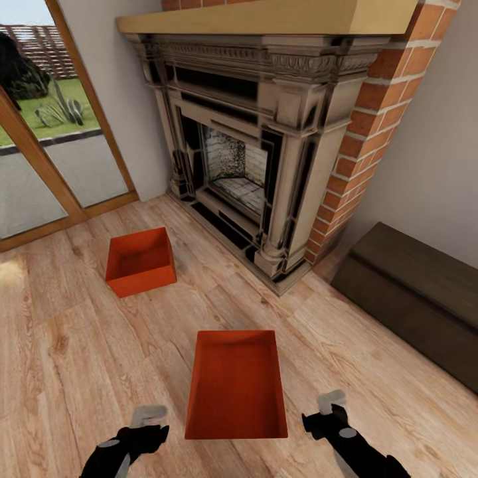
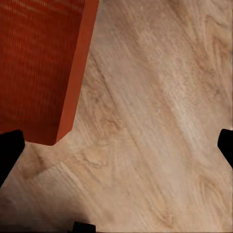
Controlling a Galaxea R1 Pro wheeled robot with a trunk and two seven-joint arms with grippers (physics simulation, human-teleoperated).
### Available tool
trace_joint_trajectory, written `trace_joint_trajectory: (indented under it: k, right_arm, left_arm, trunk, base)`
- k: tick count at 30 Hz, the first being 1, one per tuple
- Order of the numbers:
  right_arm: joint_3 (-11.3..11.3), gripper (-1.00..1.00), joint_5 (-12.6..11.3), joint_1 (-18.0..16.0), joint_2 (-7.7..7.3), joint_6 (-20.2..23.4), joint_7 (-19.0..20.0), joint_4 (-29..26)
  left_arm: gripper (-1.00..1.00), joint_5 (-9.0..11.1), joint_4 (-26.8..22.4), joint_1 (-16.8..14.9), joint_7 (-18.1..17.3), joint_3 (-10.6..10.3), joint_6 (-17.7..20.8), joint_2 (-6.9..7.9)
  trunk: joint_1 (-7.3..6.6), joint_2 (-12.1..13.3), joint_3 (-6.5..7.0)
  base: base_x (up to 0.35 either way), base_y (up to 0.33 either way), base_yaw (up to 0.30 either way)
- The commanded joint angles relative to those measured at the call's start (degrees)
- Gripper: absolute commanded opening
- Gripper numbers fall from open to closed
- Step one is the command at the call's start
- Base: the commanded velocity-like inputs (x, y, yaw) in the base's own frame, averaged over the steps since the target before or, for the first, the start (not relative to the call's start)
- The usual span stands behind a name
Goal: Move the two storage containers from the living room to the garage. In the garage, place one container on the floor and stack the other container on top of it (either order is fine).
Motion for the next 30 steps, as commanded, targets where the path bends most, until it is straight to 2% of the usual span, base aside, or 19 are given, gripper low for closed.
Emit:
trace_joint_trajectory:
  k: [1, 3, 5, 9, 10, 11, 15, 16, 18, 22, 25, 26, 28, 30]
  right_arm:
    - [0.5, 1.0, -0.4, -1.2, 0.01, 0.4, -0.9, -0.2]
    - [0.5, 1.0, -0.5, -3.9, 0.28, 0.4, -2.5, -0.1]
    - [0.5, 1.0, -0.6, -5.5, 0.44, 0.4, -3.5, -0.1]
    - [0.5, 1.0, -0.7, -9.3, 1.18, 0.8, -5.7, 0.2]
    - [0.5, 1.0, -1.4, -10.7, 1.48, 1.4, -6.1, 0.3]
    - [0.5, 1.0, -2.4, -11.6, 1.71, 1.7, -6.4, 0.4]
    - [0.5, 1.0, -6.1, -14.3, 3.28, 2.1, -7.2, 2.3]
    - [0.6, 1.0, -6.7, -15.1, 4.04, 2.0, -7.4, 3.8]
    - [0.6, 1.0, -7.2, -17.0, 6.6, 1.6, -7.6, 8.2]
    - [0.7, 1.0, -7.5, -18.9, 11.61, 0.4, -7.7, 13.7]
    - [0.7, 1.0, -7.5, -19.1, 13.48, 0.0, -7.9, 14.8]
    - [0.7, 1.0, -7.6, -19.2, 15.1, -0.3, -8.1, 16.2]
    - [0.6, 1.0, -7.7, -19.3, 17.35, -3.5, -8.3, 19.2]
    - [0.5, 1.0, -8.2, -19.3, 17.73, -4.5, -8.3, 19.8]
  left_arm:
    - [1.0, 0.5, -0.1, -1.6, 0.0, 0.1, 0.9, -0.05]
    - [1.0, 0.7, 0.4, -5.9, 0.0, 0.1, 2.0, -0.72]
    - [1.0, 0.7, 0.7, -8.2, 0.1, 0.1, 2.3, -1.52]
    - [1.0, 0.4, 1.7, -13.1, 0.9, 0.0, 3.6, -4.44]
    - [1.0, 0.3, 2.9, -15.3, 2.5, 0.0, 5.4, -5.68]
    - [1.0, 0.2, 4.1, -16.9, 3.8, -0.1, 6.3, -6.32]
    - [1.0, -0.1, 9.3, -21.6, 5.9, -0.3, 6.7, -7.28]
    - [1.0, -0.1, 10.6, -22.5, 6.1, -0.3, 5.8, -7.39]
    - [1.0, -0.1, 13.6, -23.7, 6.5, -0.3, 3.0, -7.71]
    - [1.0, -0.1, 21.9, -26.8, 7.6, -0.5, -0.7, -9.69]
    - [1.0, -0.1, 27.6, -29.0, 9.3, -0.5, -2.1, -10.13]
    - [1.0, 0.1, 31.7, -30.4, 10.7, -0.5, -5.7, -10.36]
    - [1.0, 0.4, 35.4, -31.3, 11.6, -0.4, -11.1, -10.61]
    - [1.0, 0.5, 36.0, -31.4, 11.8, -0.5, -11.8, -10.59]
  trunk:
    - [0.0, 0.0, -0.05]
    - [0.0, 0.0, -0.05]
    - [0.0, 0.0, -0.05]
    - [0.0, 0.0, -0.05]
    - [0.0, 0.0, -0.05]
    - [0.0, 0.0, -0.05]
    - [0.0, 0.0, -0.05]
    - [0.0, 0.0, -0.05]
    - [0.0, 0.0, -0.05]
    - [0.0, 0.0, -0.05]
    - [0.0, 0.0, -0.05]
    - [0.0, 0.0, -0.05]
    - [0.0, 0.0, -0.05]
    - [0.0, 0.0, -0.05]
  base:
    - [0.0, 0.0, 0.0]
    - [0.0, 0.0, 0.0]
    - [0.0, 0.0, 0.0]
    - [0.0, 0.0, 0.0]
    - [0.0, 0.0, 0.0]
    - [0.0, 0.0, 0.0]
    - [0.0, 0.0, 0.0]
    - [0.0, 0.0, 0.0]
    - [0.0, 0.0, 0.0]
    - [0.0, 0.0, 0.0]
    - [0.0, 0.0, 0.0]
    - [0.0, 0.0, 0.0]
    - [0.0, 0.0, 0.0]
    - [0.0, 0.0, 0.0]
